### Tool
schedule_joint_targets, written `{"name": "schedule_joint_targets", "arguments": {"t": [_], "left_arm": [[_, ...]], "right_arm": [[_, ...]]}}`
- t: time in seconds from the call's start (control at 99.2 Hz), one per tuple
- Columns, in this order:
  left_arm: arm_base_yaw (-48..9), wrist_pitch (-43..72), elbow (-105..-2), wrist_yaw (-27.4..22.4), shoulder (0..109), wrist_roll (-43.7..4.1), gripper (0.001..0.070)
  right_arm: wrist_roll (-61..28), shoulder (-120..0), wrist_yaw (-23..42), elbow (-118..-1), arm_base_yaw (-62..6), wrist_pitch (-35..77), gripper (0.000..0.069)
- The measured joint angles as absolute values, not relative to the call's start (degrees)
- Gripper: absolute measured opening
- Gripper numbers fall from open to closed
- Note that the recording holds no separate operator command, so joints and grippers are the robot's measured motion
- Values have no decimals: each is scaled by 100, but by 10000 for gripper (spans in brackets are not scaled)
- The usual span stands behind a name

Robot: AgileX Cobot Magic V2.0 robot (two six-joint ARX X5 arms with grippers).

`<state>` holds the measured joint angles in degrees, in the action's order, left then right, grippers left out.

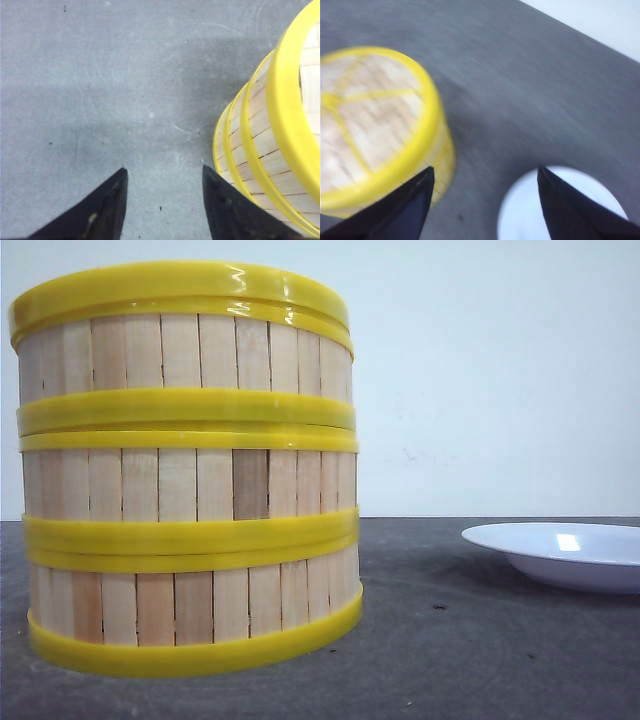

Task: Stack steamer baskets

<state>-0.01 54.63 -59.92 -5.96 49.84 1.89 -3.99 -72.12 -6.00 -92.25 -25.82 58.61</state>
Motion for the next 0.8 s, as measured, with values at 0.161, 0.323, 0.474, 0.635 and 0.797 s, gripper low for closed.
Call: {"name": "schedule_joint_targets", "arguments": {"t": [0.161,0.323,0.474,0.635,0.797], "left_arm": [[-3,5459,-5992,-596,4943,189,280],[-3,5459,-5992,-600,4915,189,280],[-3,5459,-5992,-635,4912,189,280],[-3,5459,-5992,-650,4912,189,280],[-23,5452,-5992,-910,4912,189,280]], "right_arm": [[-237,-6257,-598,-7957,-1885,5655,403],[-97,-5096,-589,-6820,-1232,5634,403],[49,-4154,-596,-6010,-766,5631,403],[141,-3544,-598,-5282,-467,5640,403],[172,-3489,-596,-5015,-412,5765,403]]}}
